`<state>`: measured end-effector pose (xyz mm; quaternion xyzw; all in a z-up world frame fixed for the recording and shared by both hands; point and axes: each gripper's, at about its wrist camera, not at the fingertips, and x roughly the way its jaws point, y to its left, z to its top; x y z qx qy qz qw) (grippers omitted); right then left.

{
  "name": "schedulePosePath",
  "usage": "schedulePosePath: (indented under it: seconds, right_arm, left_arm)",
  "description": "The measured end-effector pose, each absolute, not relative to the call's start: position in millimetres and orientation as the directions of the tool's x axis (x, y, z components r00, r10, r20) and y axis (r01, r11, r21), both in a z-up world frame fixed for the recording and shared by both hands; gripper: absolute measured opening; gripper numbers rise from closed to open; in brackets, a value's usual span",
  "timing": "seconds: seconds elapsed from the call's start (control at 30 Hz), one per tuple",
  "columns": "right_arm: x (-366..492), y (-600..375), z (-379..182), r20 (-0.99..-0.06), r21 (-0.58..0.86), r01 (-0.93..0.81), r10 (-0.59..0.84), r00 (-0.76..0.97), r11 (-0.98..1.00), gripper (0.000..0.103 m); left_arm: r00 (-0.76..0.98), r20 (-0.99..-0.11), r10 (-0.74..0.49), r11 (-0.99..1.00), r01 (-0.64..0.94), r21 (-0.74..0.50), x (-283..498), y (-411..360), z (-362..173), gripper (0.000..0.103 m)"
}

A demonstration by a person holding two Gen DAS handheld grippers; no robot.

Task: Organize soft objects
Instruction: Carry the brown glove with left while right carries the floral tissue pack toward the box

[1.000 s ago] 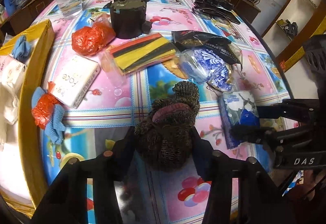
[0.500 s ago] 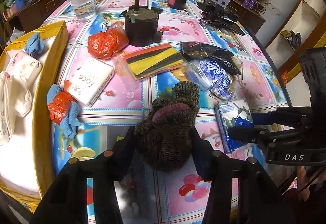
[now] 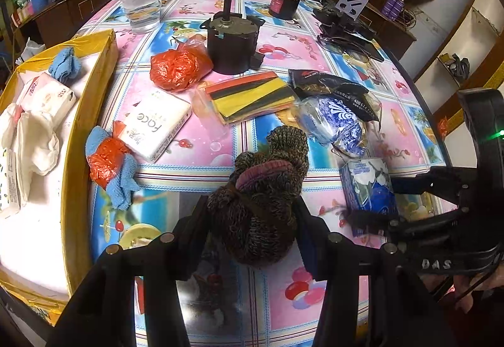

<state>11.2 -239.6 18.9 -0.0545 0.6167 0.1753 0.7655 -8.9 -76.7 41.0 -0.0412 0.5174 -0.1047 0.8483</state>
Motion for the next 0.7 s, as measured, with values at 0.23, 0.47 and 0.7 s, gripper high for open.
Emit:
schedulePosePath:
  seconds: [0.23,0.47,0.7]
  right_arm:
    - [13,-250,30,-0.943,0.154,-0.32,0.236,0.234,0.935,0.061]
    - [5,-252,43,-0.914,0.197,-0.344,0.299,0.275,0.918,0.061]
    - [-1,-243,50,-0.904,0.202,-0.364,0.316,0.287,0.909,0.061]
  left_arm:
    - [0.45,-0.866,-0.22,0.975,0.134,-0.178,-7,-75,43,0.05]
    - [0.456,-0.863,-0.218,0.975,0.139,-0.174,-7,-75,46,0.05]
    - [0.479,-0.85,-0.222,0.975,0.117,-0.188,-9,-63,56,0.05]
